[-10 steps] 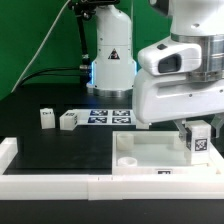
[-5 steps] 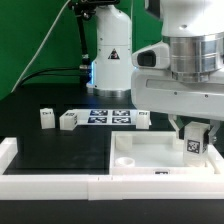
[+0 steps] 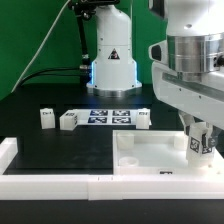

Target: Assemble one leg

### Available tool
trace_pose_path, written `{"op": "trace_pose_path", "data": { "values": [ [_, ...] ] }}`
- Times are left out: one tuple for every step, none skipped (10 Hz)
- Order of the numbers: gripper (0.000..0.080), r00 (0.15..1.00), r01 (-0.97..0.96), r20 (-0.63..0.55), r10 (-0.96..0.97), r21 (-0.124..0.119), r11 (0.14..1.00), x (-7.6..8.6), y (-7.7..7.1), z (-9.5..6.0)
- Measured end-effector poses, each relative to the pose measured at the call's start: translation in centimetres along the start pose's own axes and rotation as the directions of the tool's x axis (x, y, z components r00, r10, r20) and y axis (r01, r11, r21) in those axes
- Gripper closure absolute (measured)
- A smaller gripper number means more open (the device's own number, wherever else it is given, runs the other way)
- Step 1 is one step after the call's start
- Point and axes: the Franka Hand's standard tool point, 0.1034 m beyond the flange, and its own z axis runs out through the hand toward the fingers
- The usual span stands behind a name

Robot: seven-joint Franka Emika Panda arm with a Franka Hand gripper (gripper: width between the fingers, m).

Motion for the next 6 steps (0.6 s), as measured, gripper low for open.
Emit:
{"op": "trace_pose_path", "data": {
  "values": [
    [0.0345,0.998,0.056,-0.002,-0.056,0.0,0.998,0.03,0.0,-0.01],
    [0.0191,0.98,0.198,-0.004,-0.198,0.0,0.98,0.05,-0.03,-0.03],
    [0.0191,0.951,0.308,-0.005,-0.308,-0.004,0.951,-0.27,-0.13,-0.02],
    [0.0163,0.898,0.441,-0.009,-0.441,-0.016,0.898,-0.62,-0.25,-0.04],
    [0.0163,0.843,0.538,-0.009,-0.538,-0.016,0.843,-0.73,-0.33,-0.03],
    [0.0152,0.758,0.652,-0.008,-0.652,-0.019,0.758,-0.72,-0.32,-0.02]
  ]
}}
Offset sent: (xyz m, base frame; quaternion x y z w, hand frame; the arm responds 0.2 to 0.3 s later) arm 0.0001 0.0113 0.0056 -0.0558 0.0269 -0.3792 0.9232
